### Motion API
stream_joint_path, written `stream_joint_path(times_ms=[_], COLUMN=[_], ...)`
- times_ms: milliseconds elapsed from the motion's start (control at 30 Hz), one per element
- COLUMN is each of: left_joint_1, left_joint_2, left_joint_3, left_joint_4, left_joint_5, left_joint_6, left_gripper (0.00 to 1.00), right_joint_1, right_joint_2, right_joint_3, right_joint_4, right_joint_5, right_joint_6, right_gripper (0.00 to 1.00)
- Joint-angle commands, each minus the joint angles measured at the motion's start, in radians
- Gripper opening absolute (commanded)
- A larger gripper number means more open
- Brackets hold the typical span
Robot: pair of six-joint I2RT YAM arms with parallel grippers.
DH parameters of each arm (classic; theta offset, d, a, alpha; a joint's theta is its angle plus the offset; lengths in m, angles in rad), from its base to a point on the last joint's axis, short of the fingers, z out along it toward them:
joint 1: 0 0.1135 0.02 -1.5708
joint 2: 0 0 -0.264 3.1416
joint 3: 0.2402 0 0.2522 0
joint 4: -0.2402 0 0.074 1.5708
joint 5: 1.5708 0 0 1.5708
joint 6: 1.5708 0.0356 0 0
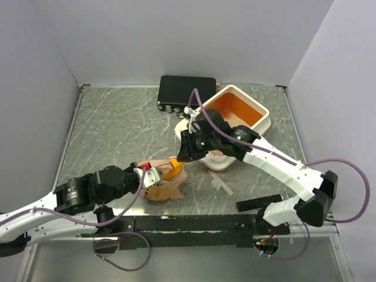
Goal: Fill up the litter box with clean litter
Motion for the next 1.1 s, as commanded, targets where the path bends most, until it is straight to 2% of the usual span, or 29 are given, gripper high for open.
stream_joint_path(times_ms=[0,267,500,633,767,833,1067], left_joint_1=[-0.003,-0.003,-0.003,-0.003,-0.003,-0.003,-0.003], left_joint_2=[-0.046,-0.060,-0.070,-0.077,-0.076,-0.067,-0.051], left_joint_3=[0.014,0.010,0.008,0.002,-0.009,-0.007,-0.006], left_joint_4=[0.008,0.013,0.013,0.017,0.025,0.022,0.031], left_joint_5=[0.005,-0.006,-0.010,0.002,-0.007,-0.010,-0.018], left_joint_6=[-0.035,-0.035,-0.032,-0.033,-0.030,-0.027,-0.029], left_gripper=[0.01,0.01,0.01,0.01,0.01,0.01,0.01], right_joint_1=[-0.008,-0.003,-0.023,-0.066,-0.098,-0.117,-0.134], right_joint_2=[0.050,0.134,0.148,0.118,0.068,0.047,0.114], right_joint_3=[0.009,-0.031,-0.255,-0.402,-0.534,-0.597,-0.806], right_joint_4=[0.092,0.099,0.326,0.507,0.757,0.822,1.312], right_joint_5=[-0.003,-0.014,-0.117,-0.202,-0.282,-0.325,-0.437], right_joint_6=[0.038,0.040,0.149,0.222,0.311,0.363,0.615], right_gripper=[0.00,0.00,0.00,0.00,0.00,0.00,0.00])
